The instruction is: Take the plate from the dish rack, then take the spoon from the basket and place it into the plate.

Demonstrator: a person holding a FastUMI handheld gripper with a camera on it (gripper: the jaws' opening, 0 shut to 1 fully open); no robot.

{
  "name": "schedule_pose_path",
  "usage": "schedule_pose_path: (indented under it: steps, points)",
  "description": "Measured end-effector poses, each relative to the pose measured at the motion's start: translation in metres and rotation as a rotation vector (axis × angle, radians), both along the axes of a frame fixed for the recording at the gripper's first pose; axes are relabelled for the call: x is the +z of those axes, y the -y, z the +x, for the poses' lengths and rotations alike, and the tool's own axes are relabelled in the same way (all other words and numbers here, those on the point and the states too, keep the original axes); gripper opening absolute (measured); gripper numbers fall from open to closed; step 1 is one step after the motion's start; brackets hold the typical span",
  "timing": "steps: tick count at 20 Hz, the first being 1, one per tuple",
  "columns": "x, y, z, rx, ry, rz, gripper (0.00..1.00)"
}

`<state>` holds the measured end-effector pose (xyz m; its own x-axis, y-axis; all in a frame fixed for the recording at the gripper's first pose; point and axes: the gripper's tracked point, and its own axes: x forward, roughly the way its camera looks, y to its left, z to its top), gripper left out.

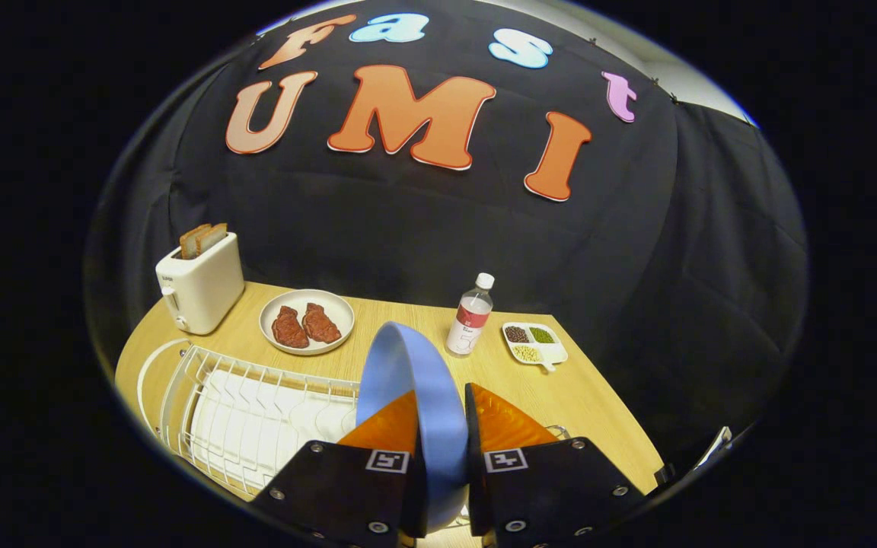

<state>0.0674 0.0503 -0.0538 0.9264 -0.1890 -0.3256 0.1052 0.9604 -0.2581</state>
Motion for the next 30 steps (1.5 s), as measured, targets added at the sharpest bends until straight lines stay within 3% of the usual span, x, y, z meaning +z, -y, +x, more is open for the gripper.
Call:
schedule_pose_path:
  steps: [7, 16, 30]
  points:
    - [0.013, 0.018, -0.065, 0.020, 0.021, 0.136, 0.21]
    - [-0.038, 0.028, -0.153, 0.041, -0.027, 0.374, 0.21]
    - [-0.149, 0.031, -0.201, -0.009, -0.177, 0.740, 0.21]
